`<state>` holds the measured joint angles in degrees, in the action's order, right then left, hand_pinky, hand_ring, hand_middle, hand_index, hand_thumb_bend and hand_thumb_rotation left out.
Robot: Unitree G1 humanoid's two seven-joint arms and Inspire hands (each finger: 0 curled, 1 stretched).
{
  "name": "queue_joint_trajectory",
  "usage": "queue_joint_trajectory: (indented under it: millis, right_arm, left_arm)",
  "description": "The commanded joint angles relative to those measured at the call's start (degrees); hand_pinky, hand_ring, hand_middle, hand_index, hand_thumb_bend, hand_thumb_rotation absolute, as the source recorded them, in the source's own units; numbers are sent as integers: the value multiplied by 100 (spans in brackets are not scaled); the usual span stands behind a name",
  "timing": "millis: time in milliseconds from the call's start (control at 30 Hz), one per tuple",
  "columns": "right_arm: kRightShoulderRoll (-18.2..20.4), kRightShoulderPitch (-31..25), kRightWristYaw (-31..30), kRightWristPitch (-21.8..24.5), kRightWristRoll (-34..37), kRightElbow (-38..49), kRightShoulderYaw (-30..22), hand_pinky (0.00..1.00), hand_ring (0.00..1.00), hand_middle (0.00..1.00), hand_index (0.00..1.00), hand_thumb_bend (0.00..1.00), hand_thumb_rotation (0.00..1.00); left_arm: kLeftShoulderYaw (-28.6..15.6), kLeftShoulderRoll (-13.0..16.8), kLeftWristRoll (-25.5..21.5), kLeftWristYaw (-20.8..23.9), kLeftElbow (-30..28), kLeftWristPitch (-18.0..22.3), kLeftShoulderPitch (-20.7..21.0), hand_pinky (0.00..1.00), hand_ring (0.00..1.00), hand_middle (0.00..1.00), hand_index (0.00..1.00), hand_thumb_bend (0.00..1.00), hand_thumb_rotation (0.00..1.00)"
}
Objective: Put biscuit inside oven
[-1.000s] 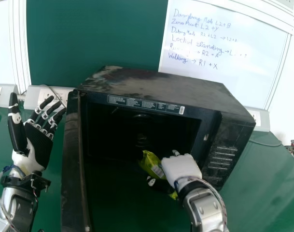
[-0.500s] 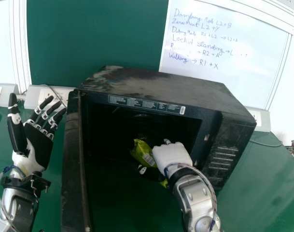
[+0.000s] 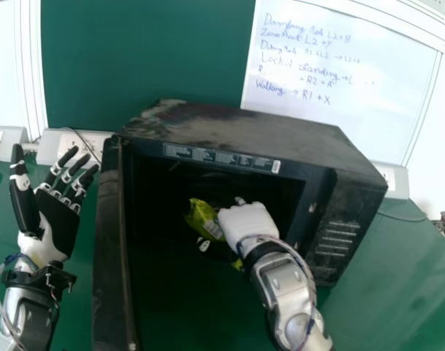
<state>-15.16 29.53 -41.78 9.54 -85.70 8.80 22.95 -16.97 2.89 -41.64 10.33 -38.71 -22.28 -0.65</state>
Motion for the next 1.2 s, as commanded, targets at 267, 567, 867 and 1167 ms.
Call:
queue_joint_trajectory:
  millis: [267,567,867,1167]
  right_arm:
    - [155,499,124,251,67,-425,109,36,38,48,49,53,0]
    - [197,749,397,354,231,-827,190,43,44,43,52,53,0]
    - [215,1115,823,408,422,-1374,276,39,41,45,51,53,0]
    - [200,1443,1232,458,629,-1919,421,33,35,47,49,53,0]
  left_arm:
    - [7,43,35,-25,-46,50,1,77,71,70,72,88,35]
    - [13,74,51,-88,-7,92,-7,76,71,70,72,87,37]
    - [4,11,-30,-138,48,145,-23,80,74,72,74,87,34]
    - [10,1,14,-107,48,151,-34,79,74,72,73,88,35]
